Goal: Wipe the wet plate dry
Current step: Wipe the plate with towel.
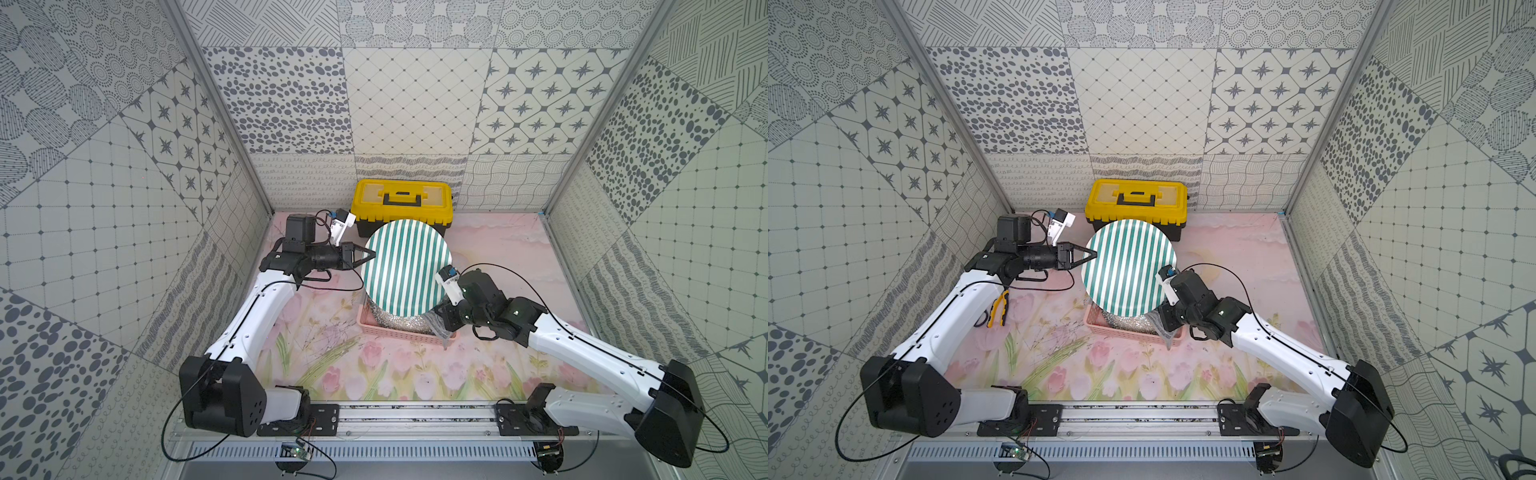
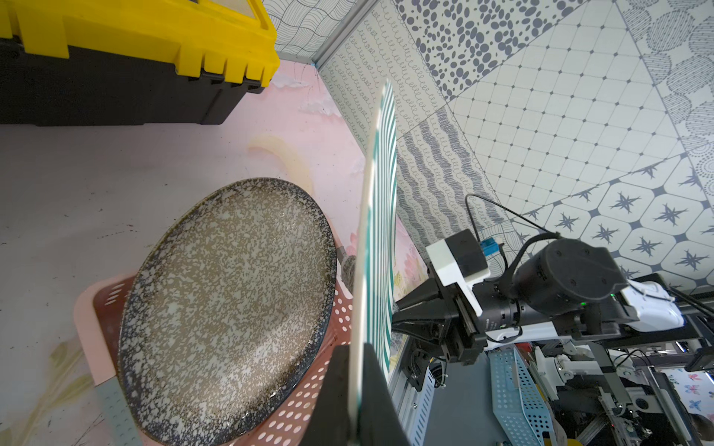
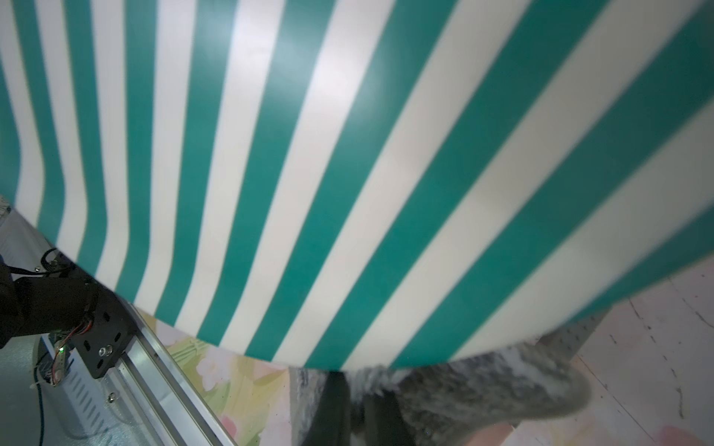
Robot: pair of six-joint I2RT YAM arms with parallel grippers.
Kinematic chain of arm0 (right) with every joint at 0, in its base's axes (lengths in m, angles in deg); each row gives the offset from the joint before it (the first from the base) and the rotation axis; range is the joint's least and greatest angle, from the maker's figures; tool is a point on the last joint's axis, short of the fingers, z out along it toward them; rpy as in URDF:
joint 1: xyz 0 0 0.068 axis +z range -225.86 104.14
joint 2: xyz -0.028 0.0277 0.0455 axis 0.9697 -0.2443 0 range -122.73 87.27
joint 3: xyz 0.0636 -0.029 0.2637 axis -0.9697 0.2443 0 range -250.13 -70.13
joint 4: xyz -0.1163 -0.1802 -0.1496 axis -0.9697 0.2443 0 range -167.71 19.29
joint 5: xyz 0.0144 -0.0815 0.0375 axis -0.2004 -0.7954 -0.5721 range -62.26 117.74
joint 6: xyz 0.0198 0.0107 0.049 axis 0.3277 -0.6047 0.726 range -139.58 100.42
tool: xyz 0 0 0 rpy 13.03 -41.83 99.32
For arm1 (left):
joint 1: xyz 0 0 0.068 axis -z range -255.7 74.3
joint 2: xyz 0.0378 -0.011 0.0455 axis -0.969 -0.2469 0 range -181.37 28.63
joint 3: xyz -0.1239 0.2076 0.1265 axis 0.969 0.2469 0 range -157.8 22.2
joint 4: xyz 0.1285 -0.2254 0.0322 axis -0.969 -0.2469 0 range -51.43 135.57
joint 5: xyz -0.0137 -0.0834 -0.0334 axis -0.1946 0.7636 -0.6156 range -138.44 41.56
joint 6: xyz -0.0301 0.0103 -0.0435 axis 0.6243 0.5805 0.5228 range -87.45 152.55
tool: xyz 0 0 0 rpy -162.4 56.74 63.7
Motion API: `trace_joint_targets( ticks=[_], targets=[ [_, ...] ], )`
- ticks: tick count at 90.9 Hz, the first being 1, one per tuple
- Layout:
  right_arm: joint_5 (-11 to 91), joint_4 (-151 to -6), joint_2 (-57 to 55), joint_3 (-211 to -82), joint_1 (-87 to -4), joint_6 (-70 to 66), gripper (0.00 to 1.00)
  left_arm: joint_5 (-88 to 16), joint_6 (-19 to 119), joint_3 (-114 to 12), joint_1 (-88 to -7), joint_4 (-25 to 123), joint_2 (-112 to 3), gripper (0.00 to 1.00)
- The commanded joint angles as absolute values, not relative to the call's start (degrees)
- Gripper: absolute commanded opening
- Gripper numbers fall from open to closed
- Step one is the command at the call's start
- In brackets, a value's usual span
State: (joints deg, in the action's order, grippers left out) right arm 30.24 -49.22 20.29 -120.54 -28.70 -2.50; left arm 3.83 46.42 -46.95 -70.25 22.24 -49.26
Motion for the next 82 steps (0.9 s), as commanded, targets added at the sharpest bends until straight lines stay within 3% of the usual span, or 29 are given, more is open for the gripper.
trace_joint_targets(
  ticks=[1, 35, 82],
  targets=[
    [27.30, -59.69, 20.19, -123.87, -25.98, -4.55, 0.00, 6.37, 47.67, -46.61, -70.12, 23.38, -49.07, 0.00],
    [19.21, -59.51, 13.02, -130.17, -16.85, -9.16, 0.00, 6.06, 45.87, -46.53, -69.90, 21.58, -48.99, 0.00],
    [8.86, -60.10, 4.29, -139.41, -11.23, -12.93, 0.00, 5.66, 45.62, -45.40, -69.90, 20.87, -48.89, 0.00]
  ],
)
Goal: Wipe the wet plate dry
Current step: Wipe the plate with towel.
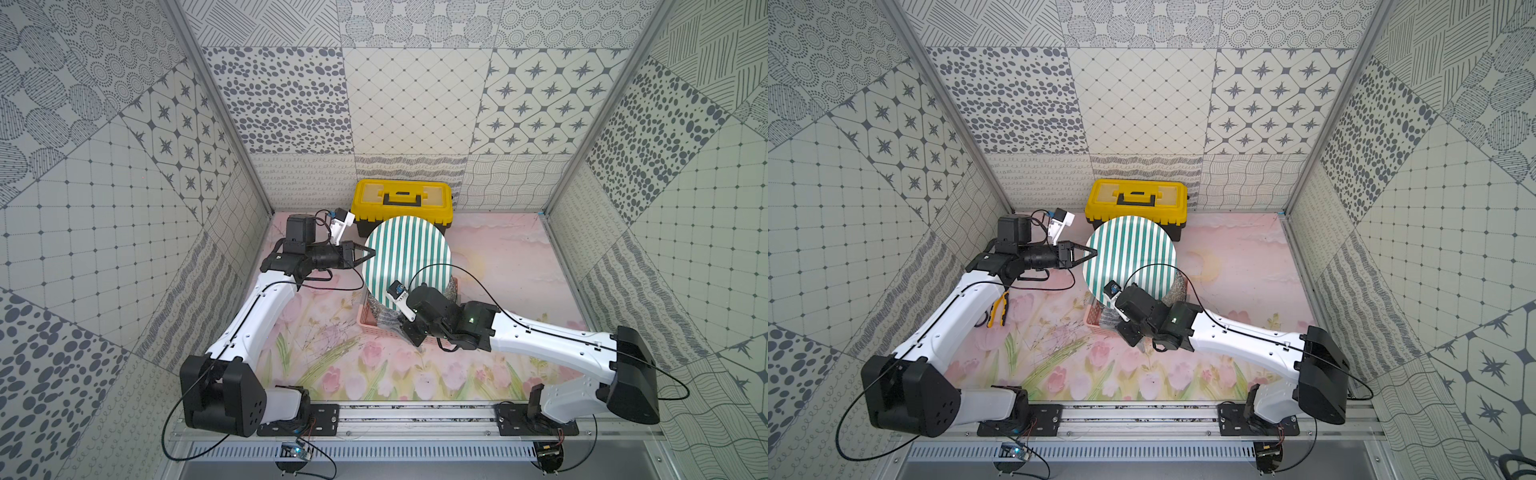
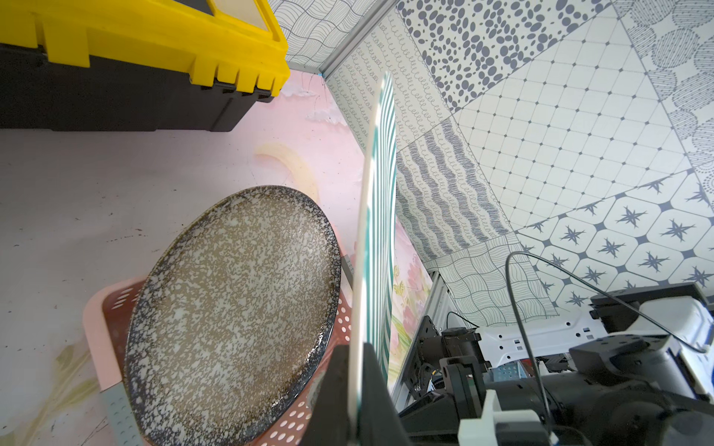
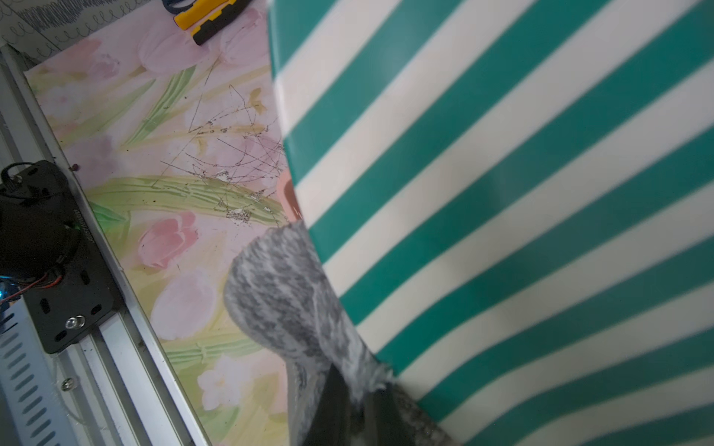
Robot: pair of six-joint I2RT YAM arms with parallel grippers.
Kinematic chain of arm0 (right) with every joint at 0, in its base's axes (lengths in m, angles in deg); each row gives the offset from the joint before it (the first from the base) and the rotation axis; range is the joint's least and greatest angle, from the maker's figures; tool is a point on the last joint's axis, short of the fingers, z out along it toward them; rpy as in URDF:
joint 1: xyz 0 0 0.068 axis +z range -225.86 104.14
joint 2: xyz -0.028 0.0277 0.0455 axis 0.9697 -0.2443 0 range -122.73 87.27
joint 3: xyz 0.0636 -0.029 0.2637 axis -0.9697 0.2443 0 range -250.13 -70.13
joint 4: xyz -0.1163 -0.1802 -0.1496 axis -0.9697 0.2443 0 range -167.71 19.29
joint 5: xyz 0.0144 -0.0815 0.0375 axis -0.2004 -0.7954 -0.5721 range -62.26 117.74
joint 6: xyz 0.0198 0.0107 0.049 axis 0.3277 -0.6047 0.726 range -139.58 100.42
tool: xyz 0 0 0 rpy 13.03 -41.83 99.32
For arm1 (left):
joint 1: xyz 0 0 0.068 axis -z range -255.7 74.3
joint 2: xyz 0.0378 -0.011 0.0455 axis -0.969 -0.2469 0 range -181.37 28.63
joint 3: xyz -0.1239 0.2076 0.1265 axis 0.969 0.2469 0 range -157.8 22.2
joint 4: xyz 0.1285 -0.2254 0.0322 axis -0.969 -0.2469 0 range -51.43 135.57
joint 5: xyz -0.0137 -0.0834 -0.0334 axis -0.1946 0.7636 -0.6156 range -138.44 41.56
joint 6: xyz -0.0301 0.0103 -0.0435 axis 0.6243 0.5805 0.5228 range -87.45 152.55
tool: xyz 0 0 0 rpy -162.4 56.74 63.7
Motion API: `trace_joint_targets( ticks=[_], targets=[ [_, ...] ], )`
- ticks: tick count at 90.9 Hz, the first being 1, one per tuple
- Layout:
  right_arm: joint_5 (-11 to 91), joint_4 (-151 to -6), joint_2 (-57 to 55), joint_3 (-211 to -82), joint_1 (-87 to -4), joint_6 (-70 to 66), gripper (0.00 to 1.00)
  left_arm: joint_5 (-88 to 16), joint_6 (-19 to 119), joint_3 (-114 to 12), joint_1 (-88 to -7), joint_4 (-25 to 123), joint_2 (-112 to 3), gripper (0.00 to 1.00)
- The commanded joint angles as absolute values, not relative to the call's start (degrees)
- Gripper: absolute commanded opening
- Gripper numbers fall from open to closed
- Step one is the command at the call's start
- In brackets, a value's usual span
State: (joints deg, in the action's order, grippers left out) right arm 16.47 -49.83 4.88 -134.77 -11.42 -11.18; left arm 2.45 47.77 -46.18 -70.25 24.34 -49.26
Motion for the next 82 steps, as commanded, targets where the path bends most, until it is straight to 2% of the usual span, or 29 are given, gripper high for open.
trace_joint_targets(
  ticks=[1, 82],
  targets=[
    [8.59, -60.34, 4.16, -139.62, -11.11, -13.05, 0.00, 5.63, 45.63, -45.35, -69.90, 20.87, -48.89, 0.00],
    [-8.58, -78.31, -7.86, -149.74, -9.16, -8.59, 0.00, 5.43, 46.35, -44.61, -69.86, 21.31, -48.37, 0.00]
  ],
)
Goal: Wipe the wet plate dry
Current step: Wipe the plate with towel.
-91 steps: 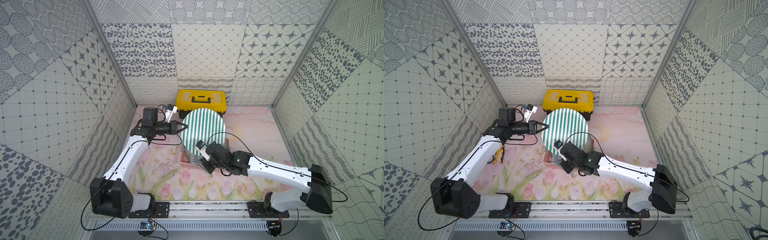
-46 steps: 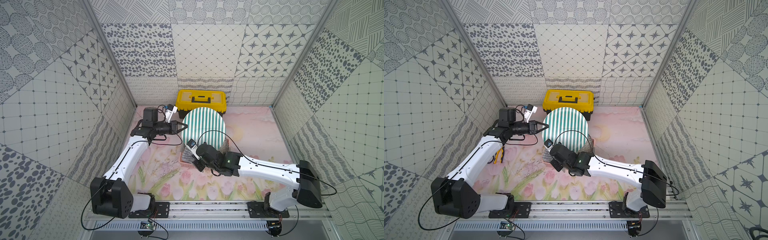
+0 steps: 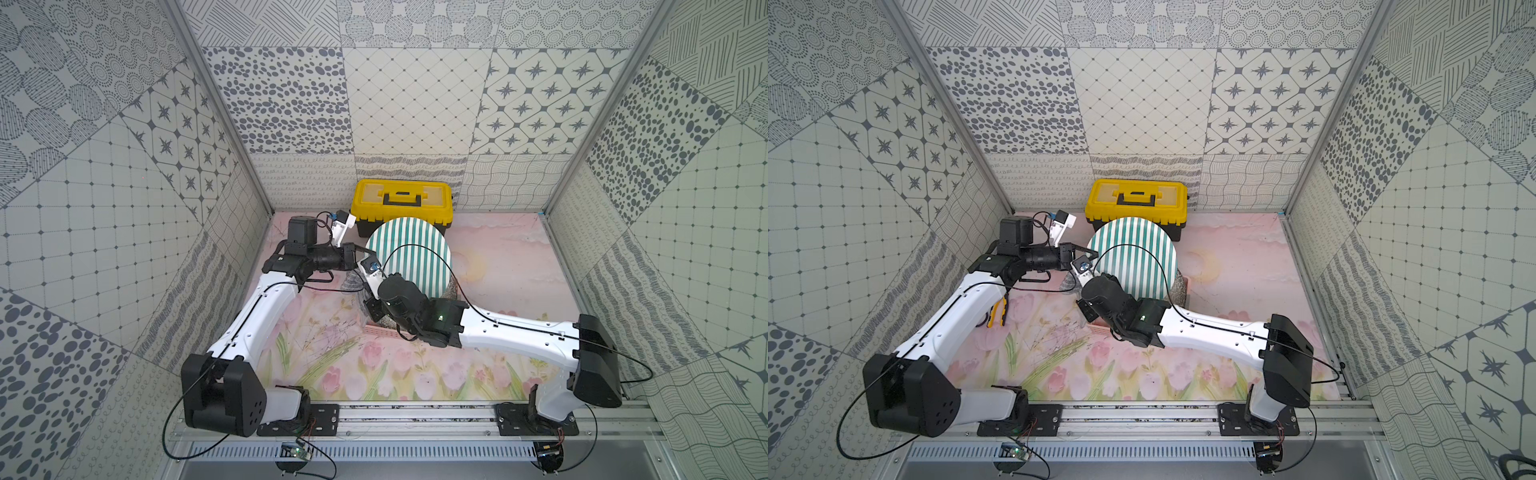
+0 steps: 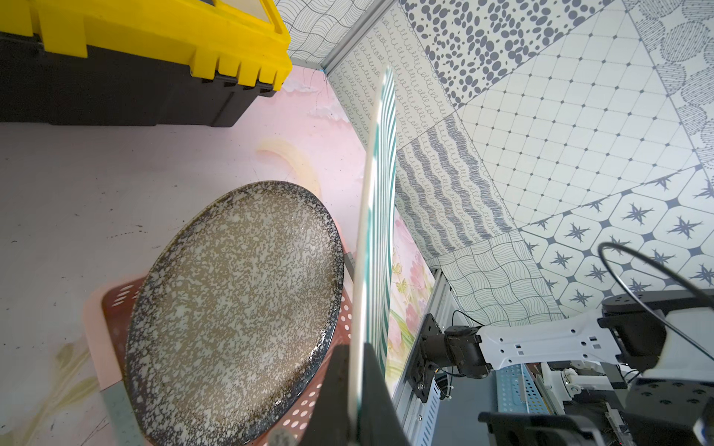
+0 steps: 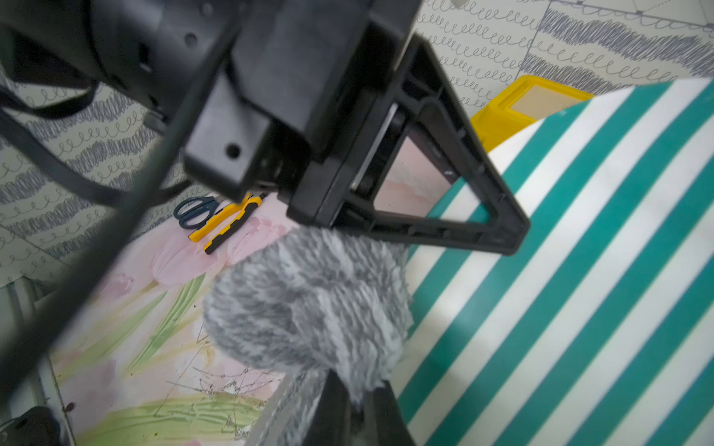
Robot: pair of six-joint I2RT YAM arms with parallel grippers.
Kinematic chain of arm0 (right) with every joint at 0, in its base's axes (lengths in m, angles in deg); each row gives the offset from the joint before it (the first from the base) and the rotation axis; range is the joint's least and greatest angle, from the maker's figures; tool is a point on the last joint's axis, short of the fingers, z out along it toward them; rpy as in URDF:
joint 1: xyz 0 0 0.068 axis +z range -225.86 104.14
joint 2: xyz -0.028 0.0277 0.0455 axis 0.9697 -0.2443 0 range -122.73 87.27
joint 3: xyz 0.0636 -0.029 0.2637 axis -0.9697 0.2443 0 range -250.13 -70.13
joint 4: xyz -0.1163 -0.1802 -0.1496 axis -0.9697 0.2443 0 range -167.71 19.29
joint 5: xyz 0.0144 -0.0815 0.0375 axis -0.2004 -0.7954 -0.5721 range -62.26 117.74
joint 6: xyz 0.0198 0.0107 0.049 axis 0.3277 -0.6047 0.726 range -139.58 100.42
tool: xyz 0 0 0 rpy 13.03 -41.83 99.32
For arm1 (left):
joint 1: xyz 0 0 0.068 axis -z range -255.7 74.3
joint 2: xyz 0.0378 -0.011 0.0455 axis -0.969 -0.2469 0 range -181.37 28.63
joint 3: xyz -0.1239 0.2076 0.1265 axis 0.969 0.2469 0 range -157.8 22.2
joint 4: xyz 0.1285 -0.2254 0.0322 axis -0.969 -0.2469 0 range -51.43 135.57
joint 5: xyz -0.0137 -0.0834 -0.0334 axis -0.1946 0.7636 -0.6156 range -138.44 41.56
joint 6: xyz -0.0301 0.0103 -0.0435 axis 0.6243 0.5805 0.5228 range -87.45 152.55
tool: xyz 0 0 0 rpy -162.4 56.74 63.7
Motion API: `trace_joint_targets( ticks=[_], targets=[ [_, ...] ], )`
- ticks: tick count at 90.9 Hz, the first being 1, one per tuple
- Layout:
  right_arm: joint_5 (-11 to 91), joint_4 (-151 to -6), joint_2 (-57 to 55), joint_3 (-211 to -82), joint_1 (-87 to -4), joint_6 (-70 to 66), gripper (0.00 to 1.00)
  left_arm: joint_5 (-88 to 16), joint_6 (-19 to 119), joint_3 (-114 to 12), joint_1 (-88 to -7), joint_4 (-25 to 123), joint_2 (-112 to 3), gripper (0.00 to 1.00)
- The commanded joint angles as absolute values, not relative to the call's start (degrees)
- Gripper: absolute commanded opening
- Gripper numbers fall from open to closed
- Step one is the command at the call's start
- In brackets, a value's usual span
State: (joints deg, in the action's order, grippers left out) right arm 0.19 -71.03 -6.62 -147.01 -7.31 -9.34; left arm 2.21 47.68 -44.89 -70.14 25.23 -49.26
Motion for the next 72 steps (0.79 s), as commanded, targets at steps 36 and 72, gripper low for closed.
trace_joint_targets(
  ticks=[36, 72],
  targets=[
    [-1.00, -84.38, 6.06, -137.81, -10.54, -8.24, 0.00, 4.81, 46.20, -45.11, -69.82, 21.14, -48.32, 0.00],
    [-1.40, -56.85, 31.12, -120.25, -28.37, 14.96, 0.00, 6.56, 46.19, -44.62, -69.89, 21.89, -47.16, 0.00]
  ],
)
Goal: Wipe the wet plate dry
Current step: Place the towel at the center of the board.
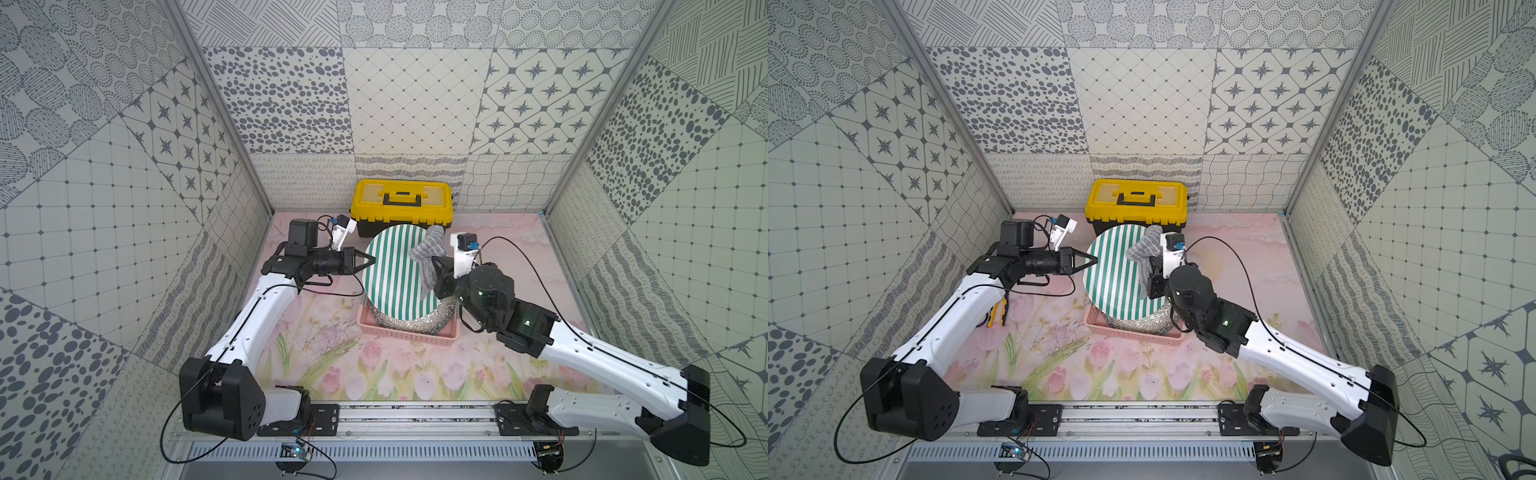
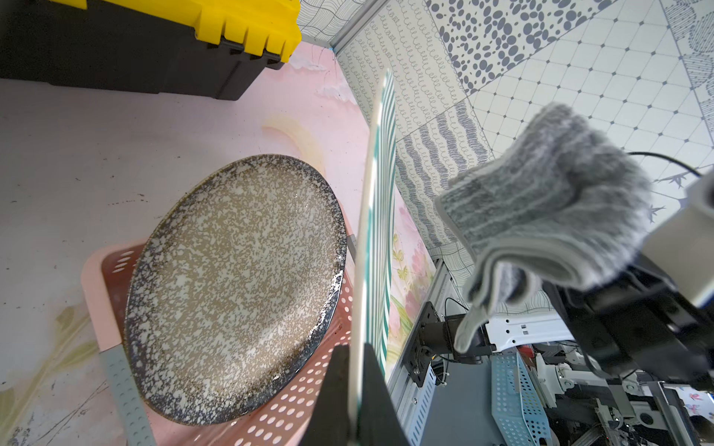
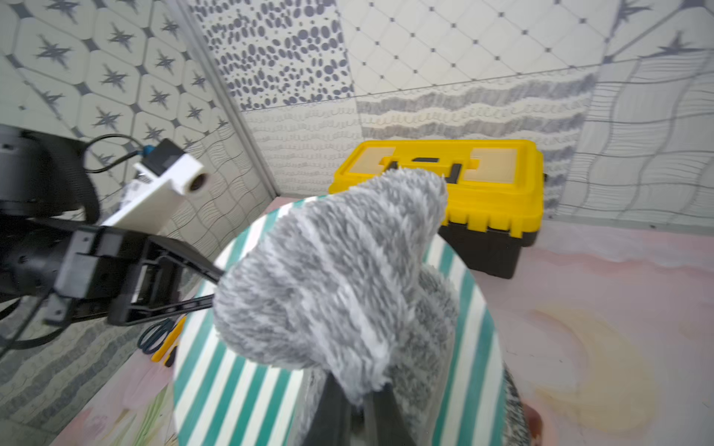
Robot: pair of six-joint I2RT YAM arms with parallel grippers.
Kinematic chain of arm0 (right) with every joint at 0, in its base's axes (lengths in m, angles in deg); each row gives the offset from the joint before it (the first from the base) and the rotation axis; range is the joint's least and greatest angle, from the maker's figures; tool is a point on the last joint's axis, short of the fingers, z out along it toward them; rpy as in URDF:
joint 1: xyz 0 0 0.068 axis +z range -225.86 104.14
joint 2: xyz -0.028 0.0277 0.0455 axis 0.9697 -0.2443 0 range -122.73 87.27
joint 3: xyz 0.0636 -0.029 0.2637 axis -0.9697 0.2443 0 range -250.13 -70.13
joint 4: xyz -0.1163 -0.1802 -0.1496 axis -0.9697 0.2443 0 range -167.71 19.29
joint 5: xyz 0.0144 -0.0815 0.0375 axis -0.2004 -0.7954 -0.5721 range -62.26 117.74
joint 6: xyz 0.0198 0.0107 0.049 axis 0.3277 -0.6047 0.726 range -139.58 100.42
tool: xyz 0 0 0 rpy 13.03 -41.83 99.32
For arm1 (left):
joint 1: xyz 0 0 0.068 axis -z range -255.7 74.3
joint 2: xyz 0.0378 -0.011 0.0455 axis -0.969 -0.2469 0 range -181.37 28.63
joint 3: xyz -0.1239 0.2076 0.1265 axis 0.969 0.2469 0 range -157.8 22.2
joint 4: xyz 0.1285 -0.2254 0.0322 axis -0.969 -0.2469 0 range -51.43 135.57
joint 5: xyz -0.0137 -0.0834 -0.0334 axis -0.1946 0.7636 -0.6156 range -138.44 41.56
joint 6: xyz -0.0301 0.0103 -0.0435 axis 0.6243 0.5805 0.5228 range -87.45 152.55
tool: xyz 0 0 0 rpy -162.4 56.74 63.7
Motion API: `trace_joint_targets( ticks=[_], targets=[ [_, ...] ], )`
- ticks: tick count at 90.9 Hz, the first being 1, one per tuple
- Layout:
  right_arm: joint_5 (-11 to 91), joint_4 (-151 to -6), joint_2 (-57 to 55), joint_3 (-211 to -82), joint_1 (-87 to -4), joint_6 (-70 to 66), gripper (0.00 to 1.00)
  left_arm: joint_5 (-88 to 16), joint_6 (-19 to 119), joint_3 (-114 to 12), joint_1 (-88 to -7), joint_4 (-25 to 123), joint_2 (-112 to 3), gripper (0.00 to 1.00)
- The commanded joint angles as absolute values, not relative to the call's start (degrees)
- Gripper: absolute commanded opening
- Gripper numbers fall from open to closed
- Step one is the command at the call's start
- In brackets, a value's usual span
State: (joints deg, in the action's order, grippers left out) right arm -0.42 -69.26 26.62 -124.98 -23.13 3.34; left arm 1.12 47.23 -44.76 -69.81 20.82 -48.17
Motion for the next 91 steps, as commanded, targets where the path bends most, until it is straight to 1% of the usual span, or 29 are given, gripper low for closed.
trace_joint_targets(
  ticks=[1, 10, 20, 35, 48, 49, 50, 51, 52, 54, 57, 63, 70, 75, 85, 91],
  targets=[
    [-1.33, -55.72, 31.73, -119.93, -28.96, 15.88, 0.00, 6.70, 46.27, -44.61, -69.85, 21.95, -47.10, 0.00],
    [0.23, -48.21, 35.14, -115.51, -34.54, 22.70, 0.00, 7.29, 46.53, -44.56, -69.86, 22.27, -47.30, 0.00],
    [1.26, -44.55, 35.60, -110.80, -35.29, 30.14, 0.00, 7.30, 46.59, -44.73, -69.83, 22.34, -47.63, 0.00],
    [3.99, -41.70, 29.60, -104.73, -35.29, 41.26, 0.00, 7.24, 46.94, -44.75, -69.85, 22.70, -47.72, 0.00],
    [5.49, -41.80, 25.49, -102.15, -35.25, 45.90, 0.00, 6.88, 46.75, -44.60, -69.87, 22.62, -47.65, 0.00],
    [5.54, -41.83, 25.31, -102.09, -35.25, 45.90, 0.06, 6.90, 46.73, -44.60, -69.84, 22.63, -47.65, 0.00],
    [5.52, -41.88, 25.18, -102.06, -35.30, 45.86, 0.10, 6.92, 46.71, -44.60, -69.87, 22.67, -47.66, 0.00],
    [5.51, -41.87, 25.06, -102.05, -35.28, 45.79, 0.19, 6.92, 46.71, -44.60, -69.89, 22.70, -47.66, 0.00],
    [5.39, -41.85, 24.85, -102.08, -35.26, 45.56, 0.34, 6.88, 46.70, -44.56, -69.89, 22.71, -47.62, 0.00],
    [5.37, -41.89, 24.79, -102.22, -35.32, 45.02, 0.46, 6.92, 46.70, -44.52, -69.83, 22.72, -47.65, 0.00],
    [5.14, -41.78, 24.99, -102.77, -35.34, 43.83, 0.59, 6.93, 46.73, -44.45, -69.82, 22.65, -47.67, 0.00],
    [4.75, -41.35, 26.66, -104.09, -35.30, 40.57, 0.74, 7.05, 46.76, -44.43, -69.76, 22.71, -47.62, 0.00],
    [4.31, -40.63, 29.62, -106.27, -35.28, 35.83, 0.84, 7.24, 46.77, -44.51, -69.77, 22.72, -47.66, 0.00],
    [4.35, -40.06, 31.80, -108.05, -35.34, 31.90, 0.88, 7.36, 46.74, -44.51, -69.79, 22.67, -47.58, 0.00],
    [7.93, -40.13, 35.54, -111.99, -36.94, 23.99, 0.95, 7.89, 46.68, -44.35, -69.73, 22.67, -47.50, 0.00],
    [13.47, -41.35, 36.08, -114.68, -39.16, 19.26, 0.95, 8.85, 46.44, -44.26, -69.49, 22.69, -47.64, 0.00]
  ],
)
